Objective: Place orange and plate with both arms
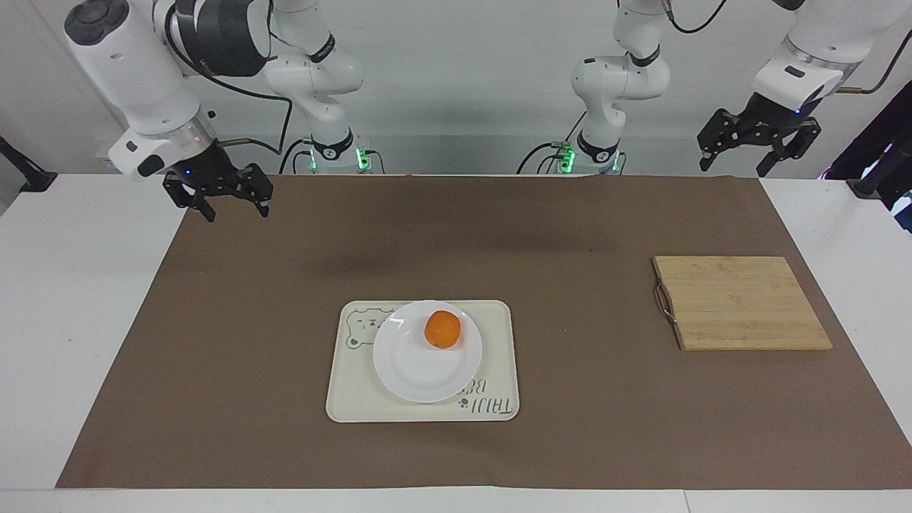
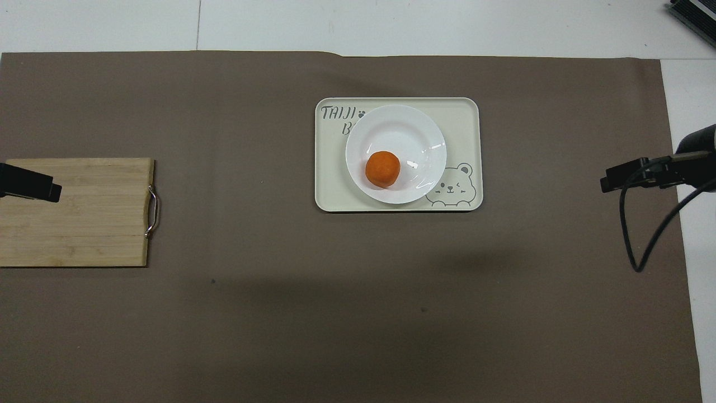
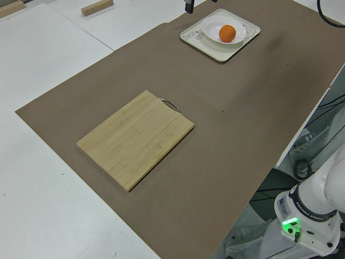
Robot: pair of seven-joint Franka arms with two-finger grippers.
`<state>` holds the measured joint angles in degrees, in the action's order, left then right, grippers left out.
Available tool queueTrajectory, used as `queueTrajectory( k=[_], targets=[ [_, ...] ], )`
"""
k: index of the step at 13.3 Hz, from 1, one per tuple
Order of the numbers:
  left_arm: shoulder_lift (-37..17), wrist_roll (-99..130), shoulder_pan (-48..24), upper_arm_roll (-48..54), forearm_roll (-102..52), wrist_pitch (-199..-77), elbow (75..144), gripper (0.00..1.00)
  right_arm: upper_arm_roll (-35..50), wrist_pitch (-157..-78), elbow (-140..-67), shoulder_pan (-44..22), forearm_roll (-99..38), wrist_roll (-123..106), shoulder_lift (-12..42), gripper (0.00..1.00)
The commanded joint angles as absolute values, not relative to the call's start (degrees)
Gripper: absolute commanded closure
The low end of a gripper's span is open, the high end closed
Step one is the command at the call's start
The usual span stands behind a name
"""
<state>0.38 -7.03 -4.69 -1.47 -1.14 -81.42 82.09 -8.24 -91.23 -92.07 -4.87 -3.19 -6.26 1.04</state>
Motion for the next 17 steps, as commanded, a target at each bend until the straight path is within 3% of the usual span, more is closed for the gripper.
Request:
queueTrajectory(
  k=[1, 4, 17],
  targets=[
    [0.8, -7.0, -3.9, -0.9, -0.4, -80.8, 81.7, 0.00, -8.2, -87.1, -93.2, -4.0, -2.1, -4.9, -3.0, 0.00],
    [0.8, -7.0, -3.9, -0.9, -0.4, -80.8, 81.7, 0.00, -8.0, -83.4, -93.5, -4.0, -2.3, -1.6, -6.2, 0.00],
    [0.8, -7.0, -3.9, -0.9, -0.4, -80.8, 81.7, 0.00, -7.5, -80.6, -89.3, -4.8, 1.4, -2.0, -7.2, 0.00]
  ],
)
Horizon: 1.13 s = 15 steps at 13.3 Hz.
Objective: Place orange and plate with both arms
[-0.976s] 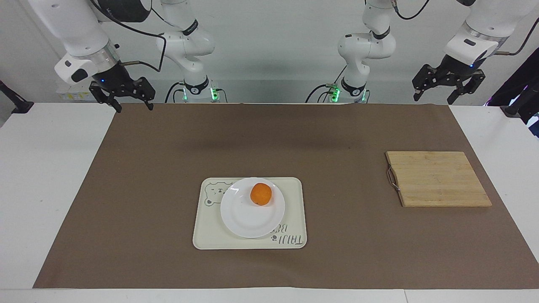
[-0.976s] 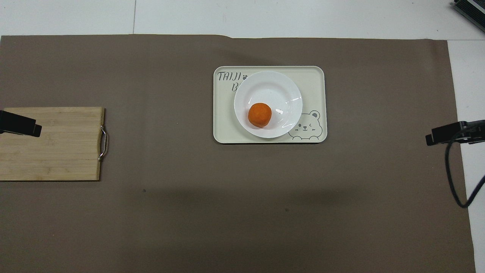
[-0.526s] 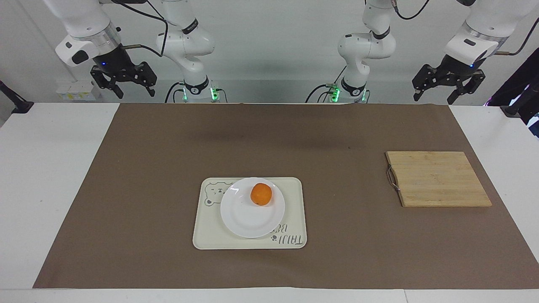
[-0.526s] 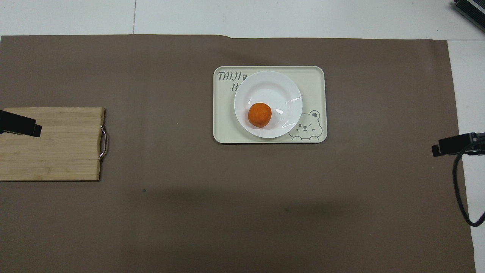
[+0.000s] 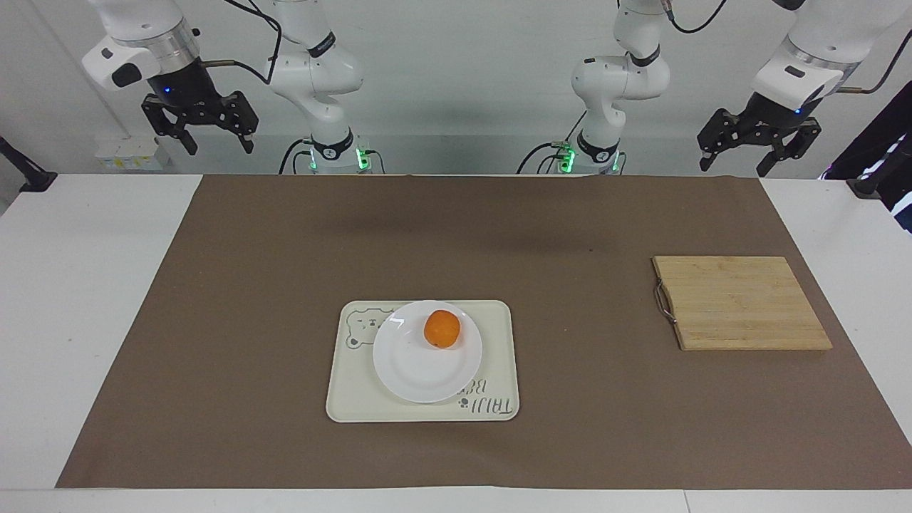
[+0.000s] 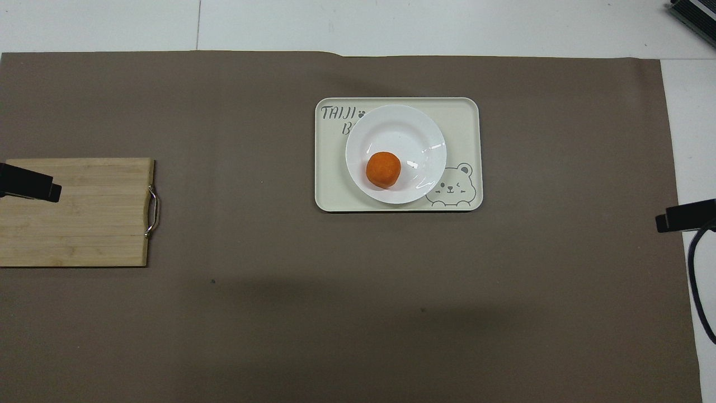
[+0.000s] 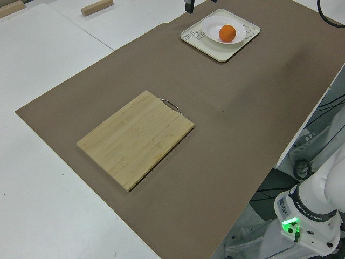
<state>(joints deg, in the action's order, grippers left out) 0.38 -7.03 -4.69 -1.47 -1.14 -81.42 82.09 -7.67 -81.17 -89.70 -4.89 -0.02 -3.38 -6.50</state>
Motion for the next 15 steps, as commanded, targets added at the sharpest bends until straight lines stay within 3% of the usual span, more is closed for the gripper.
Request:
queueTrajectory(
  k=[1, 15],
  targets=[
    [0.8, -7.0, -3.9, -0.9, -0.4, -80.8, 81.7, 0.00, -7.5, -80.6, -89.4, -4.8, 1.5, -2.2, -7.9, 0.00],
    [0.4, -6.9, -3.8, -1.1, -1.1, -80.8, 81.6, 0.00, -7.5, -83.9, -90.2, -4.7, 2.4, -2.5, -8.3, 0.00]
  ],
)
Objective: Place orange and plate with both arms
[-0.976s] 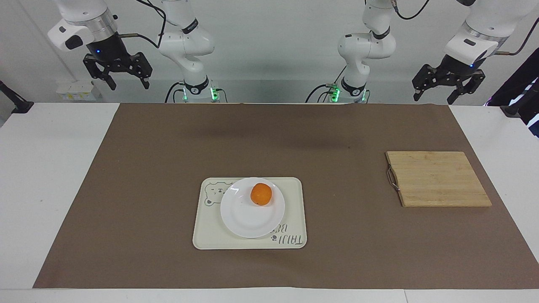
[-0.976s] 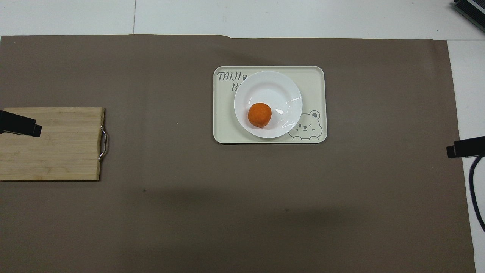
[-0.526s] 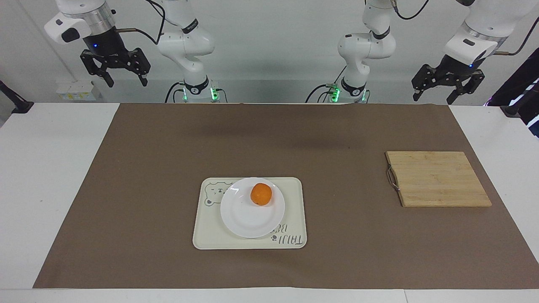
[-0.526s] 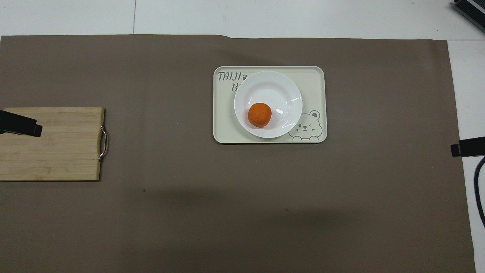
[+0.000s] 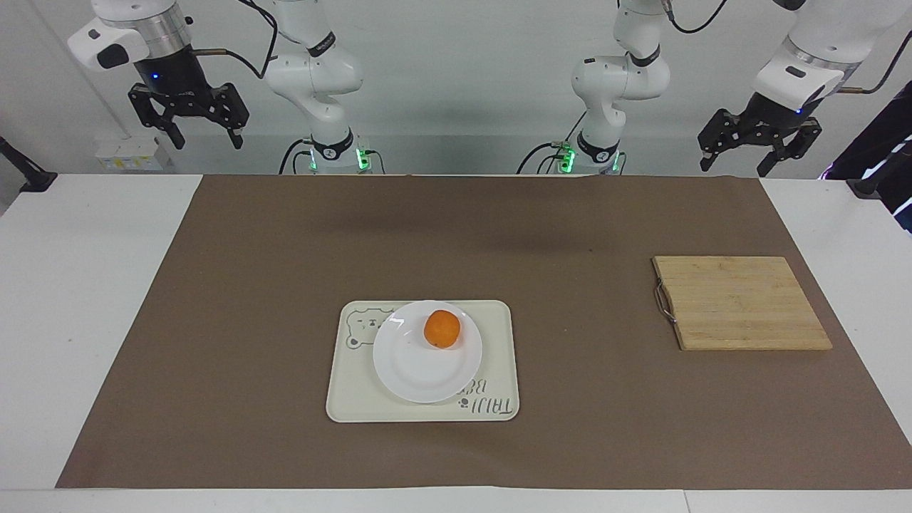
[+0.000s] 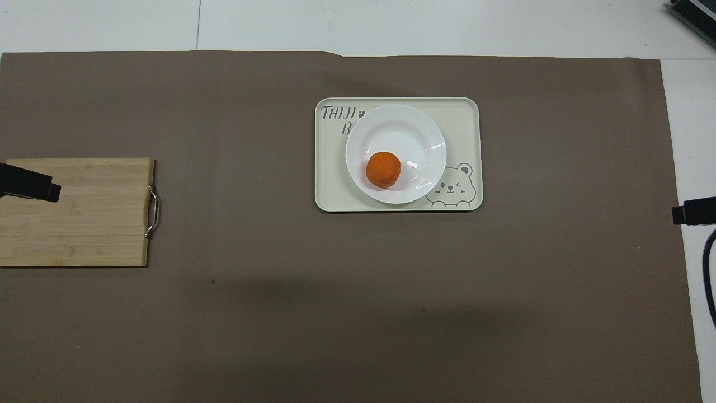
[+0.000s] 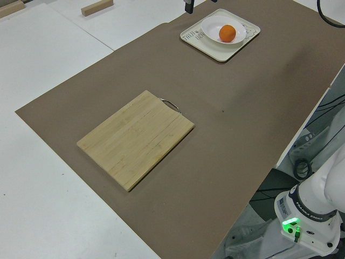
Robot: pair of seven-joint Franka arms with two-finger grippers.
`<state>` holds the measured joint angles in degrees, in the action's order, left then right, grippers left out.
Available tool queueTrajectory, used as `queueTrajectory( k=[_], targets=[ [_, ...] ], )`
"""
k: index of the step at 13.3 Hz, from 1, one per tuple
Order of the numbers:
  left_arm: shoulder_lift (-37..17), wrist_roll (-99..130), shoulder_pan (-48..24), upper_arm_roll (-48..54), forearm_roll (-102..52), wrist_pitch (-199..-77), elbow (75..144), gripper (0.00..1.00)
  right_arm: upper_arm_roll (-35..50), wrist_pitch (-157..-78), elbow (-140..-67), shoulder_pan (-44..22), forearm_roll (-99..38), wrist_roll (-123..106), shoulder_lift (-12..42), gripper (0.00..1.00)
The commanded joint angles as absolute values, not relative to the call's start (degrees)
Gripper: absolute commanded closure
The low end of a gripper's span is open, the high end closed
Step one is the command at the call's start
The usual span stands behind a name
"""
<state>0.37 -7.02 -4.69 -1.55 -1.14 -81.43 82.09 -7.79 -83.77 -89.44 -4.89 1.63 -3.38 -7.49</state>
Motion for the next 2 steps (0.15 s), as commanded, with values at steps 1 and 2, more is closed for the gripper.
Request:
queueTrajectory(
  k=[1, 2],
  targets=[
    [0.5, -6.8, -3.8, -1.1, -1.1, -80.8, 81.6, 0.00, -7.7, -83.8, -90.1, -4.7, 2.2, -2.5, -8.3, 0.00],
    [0.5, -6.7, -3.8, -1.1, -1.1, -80.9, 81.6, 0.00, -7.8, -83.8, -90.1, -4.7, 2.2, -2.5, -8.3, 0.00]
  ],
)
